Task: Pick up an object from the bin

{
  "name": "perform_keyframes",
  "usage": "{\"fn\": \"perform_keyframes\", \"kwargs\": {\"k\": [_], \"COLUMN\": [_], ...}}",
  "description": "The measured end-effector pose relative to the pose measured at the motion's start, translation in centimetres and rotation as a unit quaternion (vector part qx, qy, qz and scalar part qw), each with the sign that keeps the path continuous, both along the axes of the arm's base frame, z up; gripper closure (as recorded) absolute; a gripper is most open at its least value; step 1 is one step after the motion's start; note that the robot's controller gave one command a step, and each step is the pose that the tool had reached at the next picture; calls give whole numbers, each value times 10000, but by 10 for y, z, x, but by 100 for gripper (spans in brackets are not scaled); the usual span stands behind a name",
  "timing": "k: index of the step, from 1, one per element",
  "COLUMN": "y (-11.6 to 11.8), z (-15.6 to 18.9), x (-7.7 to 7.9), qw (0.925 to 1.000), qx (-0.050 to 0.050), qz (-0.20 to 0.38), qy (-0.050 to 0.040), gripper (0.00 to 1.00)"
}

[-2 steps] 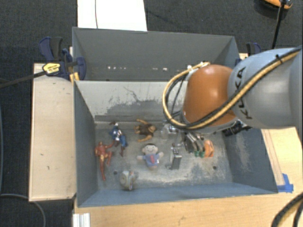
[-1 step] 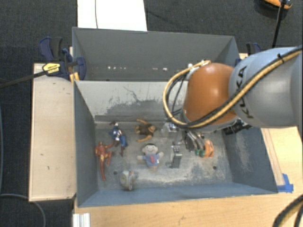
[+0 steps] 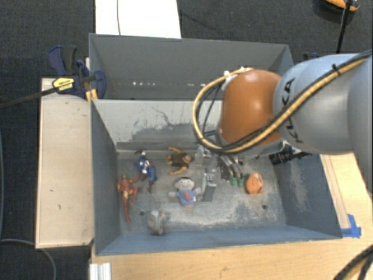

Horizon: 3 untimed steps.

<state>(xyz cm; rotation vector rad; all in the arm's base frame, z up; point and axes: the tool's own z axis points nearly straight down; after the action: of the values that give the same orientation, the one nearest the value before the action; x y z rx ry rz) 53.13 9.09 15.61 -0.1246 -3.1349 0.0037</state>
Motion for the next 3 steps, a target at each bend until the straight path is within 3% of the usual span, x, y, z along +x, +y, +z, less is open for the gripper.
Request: {"fn": "perform_keyframes", "kwargs": {"k": [1, 2, 3], "y": [31, 41, 58], "z": [15, -8, -16], "x": [23, 4, -20], "qw": [9992, 9983, 10000], "qx": [29, 18, 17], "qz": [-409, 586, -7], "qy": [-35, -44, -7], "gripper": [0, 0, 0]}}
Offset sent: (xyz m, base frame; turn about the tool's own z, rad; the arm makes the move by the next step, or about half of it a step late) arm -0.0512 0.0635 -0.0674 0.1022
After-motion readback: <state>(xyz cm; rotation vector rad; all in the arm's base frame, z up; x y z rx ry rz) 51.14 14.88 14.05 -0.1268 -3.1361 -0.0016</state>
